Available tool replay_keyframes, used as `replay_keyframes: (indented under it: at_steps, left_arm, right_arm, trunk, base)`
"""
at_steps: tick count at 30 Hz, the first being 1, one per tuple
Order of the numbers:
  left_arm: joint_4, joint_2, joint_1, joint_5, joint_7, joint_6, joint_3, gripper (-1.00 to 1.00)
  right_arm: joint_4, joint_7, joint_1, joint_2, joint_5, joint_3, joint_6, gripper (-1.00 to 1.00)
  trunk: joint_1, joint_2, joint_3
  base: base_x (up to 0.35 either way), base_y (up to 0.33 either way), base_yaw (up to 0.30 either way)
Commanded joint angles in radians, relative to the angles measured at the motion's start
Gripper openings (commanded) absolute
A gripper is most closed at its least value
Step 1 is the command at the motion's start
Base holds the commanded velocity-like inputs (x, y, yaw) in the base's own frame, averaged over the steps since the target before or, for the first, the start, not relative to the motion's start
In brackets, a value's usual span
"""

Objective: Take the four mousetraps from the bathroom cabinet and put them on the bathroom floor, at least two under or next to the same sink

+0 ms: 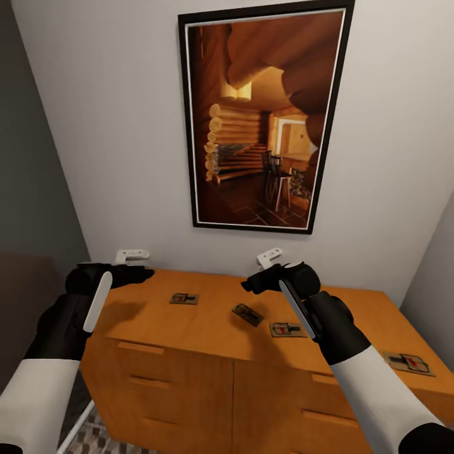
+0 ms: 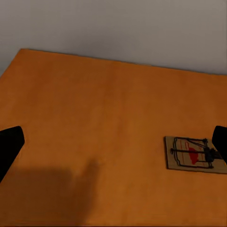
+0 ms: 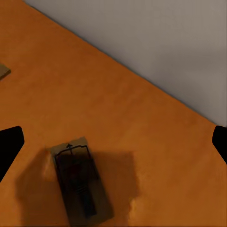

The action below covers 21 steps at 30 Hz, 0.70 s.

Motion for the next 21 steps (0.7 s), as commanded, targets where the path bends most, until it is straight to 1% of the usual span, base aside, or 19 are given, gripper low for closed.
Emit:
replay_keyframes:
  at_steps: [1, 4, 8, 17, 21]
  left_arm:
    - [0.000, 0.000, -0.001, 0.001, 0.000, 0.004, -0.001, 1.00]
    - [0.000, 0.000, -0.001, 0.001, 0.000, 0.004, -0.001, 1.00]
    - [0.000, 0.000, -0.001, 0.001, 0.000, 0.003, -0.001, 1.00]
    - [0.000, 0.000, -0.001, 0.001, 0.000, 0.003, -0.001, 1.00]
    - [0.000, 0.000, -0.001, 0.001, 0.000, 0.003, -0.001, 1.00]
  right_arm:
    - [-0.001, -0.001, -0.001, -0.001, -0.002, 0.001, 0.004, 1.00]
    - [-0.001, -0.001, -0.001, -0.001, -0.003, 0.002, 0.004, 1.00]
    - [-0.001, -0.001, -0.001, -0.001, -0.002, 0.003, 0.004, 1.00]
    - [0.000, -0.001, -0.001, -0.002, -0.005, 0.004, 0.004, 1.00]
    - [0.005, -0.002, -0.001, -0.003, -0.006, 0.010, 0.004, 1.00]
  trunk:
    - [0.000, -0.001, -0.001]
    - [0.000, -0.001, -0.001]
    - [0.000, -0.001, -0.001]
    - [0.000, -0.001, -0.001]
    - [0.000, -0.001, -0.001]
  base:
    - [0.000, 0.000, 0.258]
    - [0.000, 0.000, 0.183]
    - [0.000, 0.000, 0.085]
    - [0.000, 0.000, 0.027]
    - [0.000, 0.000, 0.006]
